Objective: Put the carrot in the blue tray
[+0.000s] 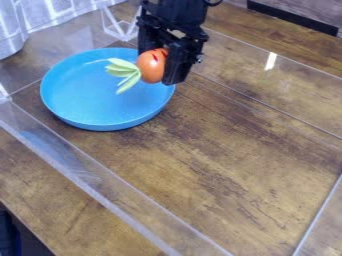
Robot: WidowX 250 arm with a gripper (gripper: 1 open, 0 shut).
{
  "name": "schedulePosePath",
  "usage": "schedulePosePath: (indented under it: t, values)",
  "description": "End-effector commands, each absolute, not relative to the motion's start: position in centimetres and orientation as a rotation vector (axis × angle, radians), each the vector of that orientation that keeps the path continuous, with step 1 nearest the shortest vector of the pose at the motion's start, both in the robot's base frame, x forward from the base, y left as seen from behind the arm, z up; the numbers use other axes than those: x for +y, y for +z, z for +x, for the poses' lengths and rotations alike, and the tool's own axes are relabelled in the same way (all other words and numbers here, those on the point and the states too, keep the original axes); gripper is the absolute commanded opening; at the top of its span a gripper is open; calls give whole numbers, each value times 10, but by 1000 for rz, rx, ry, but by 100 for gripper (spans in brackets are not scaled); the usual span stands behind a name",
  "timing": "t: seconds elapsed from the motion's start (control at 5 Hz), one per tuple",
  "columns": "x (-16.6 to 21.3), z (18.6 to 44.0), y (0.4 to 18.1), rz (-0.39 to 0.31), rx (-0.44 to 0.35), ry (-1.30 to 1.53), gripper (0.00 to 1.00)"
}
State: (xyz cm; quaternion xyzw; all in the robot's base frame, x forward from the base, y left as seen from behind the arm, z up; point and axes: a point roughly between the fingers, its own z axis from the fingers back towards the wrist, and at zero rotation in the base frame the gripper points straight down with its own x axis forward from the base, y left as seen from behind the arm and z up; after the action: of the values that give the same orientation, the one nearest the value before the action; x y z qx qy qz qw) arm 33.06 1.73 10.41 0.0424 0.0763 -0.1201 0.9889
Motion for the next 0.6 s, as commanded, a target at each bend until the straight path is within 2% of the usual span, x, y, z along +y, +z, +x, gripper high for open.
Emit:
schedulePosePath:
  t: [0.0,0.4]
  values:
    - [28,334,131,107,78,-213,0]
    - [43,331,135,127,82,-186,0]
